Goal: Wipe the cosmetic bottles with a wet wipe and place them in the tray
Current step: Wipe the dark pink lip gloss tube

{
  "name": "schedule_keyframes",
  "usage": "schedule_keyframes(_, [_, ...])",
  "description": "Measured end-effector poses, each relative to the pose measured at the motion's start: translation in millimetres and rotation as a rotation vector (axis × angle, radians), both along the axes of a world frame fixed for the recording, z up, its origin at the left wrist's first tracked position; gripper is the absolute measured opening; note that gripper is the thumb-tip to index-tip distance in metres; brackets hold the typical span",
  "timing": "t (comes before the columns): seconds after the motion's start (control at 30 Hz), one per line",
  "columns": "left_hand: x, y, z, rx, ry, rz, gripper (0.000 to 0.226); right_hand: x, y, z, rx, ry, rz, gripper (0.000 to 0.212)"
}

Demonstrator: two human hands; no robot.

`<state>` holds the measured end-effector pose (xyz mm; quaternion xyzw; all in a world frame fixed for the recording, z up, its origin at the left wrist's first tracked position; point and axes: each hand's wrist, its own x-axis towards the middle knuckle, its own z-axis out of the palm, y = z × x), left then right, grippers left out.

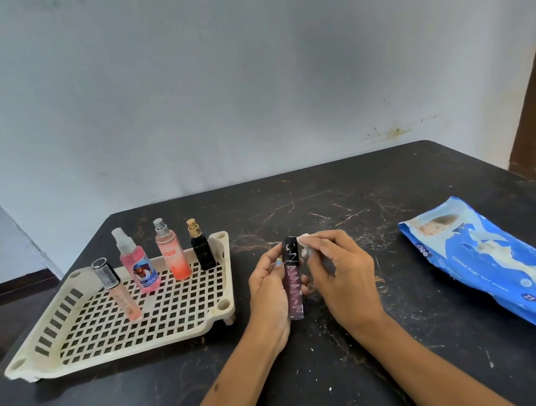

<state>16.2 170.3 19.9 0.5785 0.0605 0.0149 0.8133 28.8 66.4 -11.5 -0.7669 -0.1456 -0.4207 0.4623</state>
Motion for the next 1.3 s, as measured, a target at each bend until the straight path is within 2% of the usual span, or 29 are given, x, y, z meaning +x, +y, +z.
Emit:
schedule_keyframes(0.27, [-0.3, 1.0, -0.9, 0.008, -0.008, -0.014, 0.032, 1.0, 0.9, -4.5, -0.027, 0.067, 0.098, 0.023])
schedule_keyframes(0.63, [3.4, 1.2, -3.7, -0.02, 0.005, 0.014, 0.032, 1.3, 2.1, -3.1, -0.095, -0.036, 0.059, 0.019])
schedule_keyframes(0.83, [1.4, -0.5, -2.4, 0.013, -0.021, -0.011, 0.031, 3.0, 0.2, -3.1, -0.103, -0.038, 0.009, 0.022])
schedule_keyframes(1.0, [0.6, 0.0, -2.4, -0.007, -0.024, -0.006, 0.031, 2.0, -0.2, -2.9, -0.113, -0.047, -0.011, 0.016])
schedule_keyframes(1.13, [0.7, -0.1, -2.7, 0.002, -0.019, 0.002, 0.031, 2.7, 0.5, -3.3, -0.134, -0.046, -0.012, 0.022])
schedule_keyframes(1.3, [2.5, 0.6, -4.5, 0.023, -0.013, -0.009, 0.031, 2.4, -1.0, -3.1, -0.108, -0.042, -0.024, 0.017])
